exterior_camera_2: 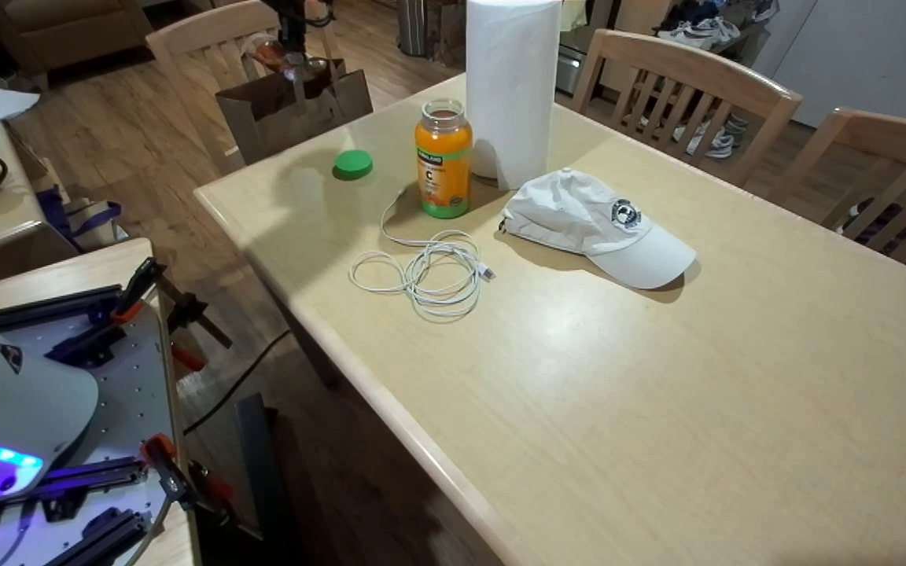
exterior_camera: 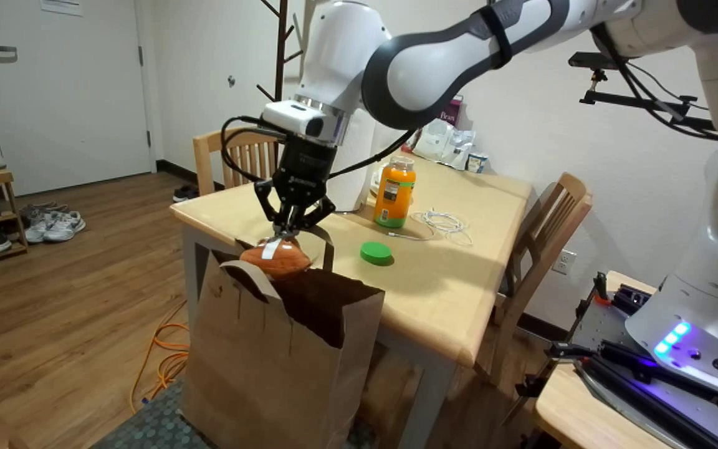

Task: Put the doll in the bag

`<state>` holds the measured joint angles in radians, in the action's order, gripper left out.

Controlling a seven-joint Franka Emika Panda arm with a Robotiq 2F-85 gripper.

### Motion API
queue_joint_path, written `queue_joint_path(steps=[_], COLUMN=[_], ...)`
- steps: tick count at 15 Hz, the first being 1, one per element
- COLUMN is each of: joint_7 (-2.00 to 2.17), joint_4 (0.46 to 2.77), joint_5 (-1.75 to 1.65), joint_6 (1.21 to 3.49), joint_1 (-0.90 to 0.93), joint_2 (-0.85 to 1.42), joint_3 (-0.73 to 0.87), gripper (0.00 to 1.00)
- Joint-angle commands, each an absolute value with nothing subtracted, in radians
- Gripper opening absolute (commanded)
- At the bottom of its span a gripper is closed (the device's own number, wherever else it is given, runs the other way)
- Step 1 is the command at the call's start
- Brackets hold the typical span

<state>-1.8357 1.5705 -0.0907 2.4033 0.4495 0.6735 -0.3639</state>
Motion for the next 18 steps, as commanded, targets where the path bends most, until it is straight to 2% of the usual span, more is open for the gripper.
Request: queue_joint_path(steps=[1, 2, 3, 5, 14, 16, 18], joint_7=[-1.804, -1.795, -1.785, -1.773, -1.736, -1.704, -1.648], joint_4=[1.534, 1.531, 1.53, 1.527, 1.51, 1.493, 1.466], joint_5=[-0.12, -0.122, -0.124, -0.124, -0.12, -0.141, -0.179], joint_6=[2.442, 2.448, 2.45, 2.449, 2.449, 2.45, 2.446], joint_1=[0.444, 0.445, 0.445, 0.443, 0.431, 0.444, 0.461], joint_2=[0.717, 0.722, 0.725, 0.729, 0.723, 0.707, 0.69], joint_3=[-0.357, -0.349, -0.342, -0.334, -0.329, -0.309, -0.28], gripper=[0.03, 0.03, 0.31, 0.37, 0.96, 1.0, 1.0])
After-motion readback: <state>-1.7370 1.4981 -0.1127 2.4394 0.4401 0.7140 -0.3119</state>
